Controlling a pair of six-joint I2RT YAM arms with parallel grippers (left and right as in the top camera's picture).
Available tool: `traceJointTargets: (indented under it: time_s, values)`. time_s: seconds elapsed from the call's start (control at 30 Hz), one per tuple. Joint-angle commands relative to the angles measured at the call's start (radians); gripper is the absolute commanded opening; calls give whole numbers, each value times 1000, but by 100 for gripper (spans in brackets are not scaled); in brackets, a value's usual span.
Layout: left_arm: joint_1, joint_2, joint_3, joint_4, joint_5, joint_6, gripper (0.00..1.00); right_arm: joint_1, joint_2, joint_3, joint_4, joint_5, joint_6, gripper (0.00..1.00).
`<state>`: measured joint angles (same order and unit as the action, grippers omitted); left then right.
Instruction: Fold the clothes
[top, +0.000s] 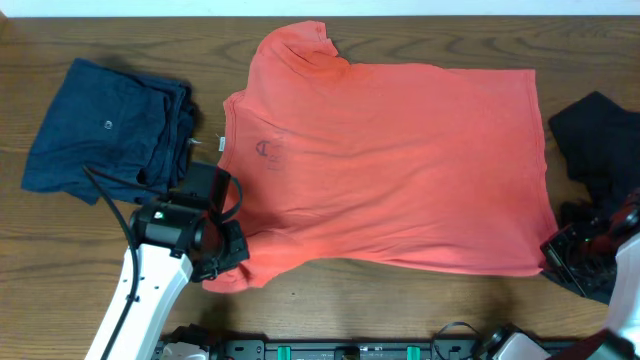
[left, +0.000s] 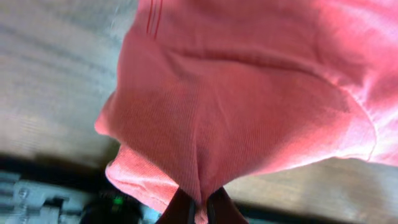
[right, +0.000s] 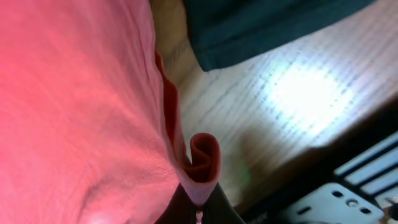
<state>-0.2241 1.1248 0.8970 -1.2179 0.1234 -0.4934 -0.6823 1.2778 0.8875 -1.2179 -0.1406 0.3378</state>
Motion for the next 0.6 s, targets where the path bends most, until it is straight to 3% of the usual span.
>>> traceJointTargets:
  time_s: [0.0,0.2,0.57]
  values:
    - [5,-10,20,-37,-24,10,6,-5,-35,31,-12,28,-14,1]
    - [5,-10,20,-8,-21,14,6,-5,-42,32,5,-27,-10,1]
    - [5,25,19,272,41,34,6,-4,-17,31,224,-245,-12,1]
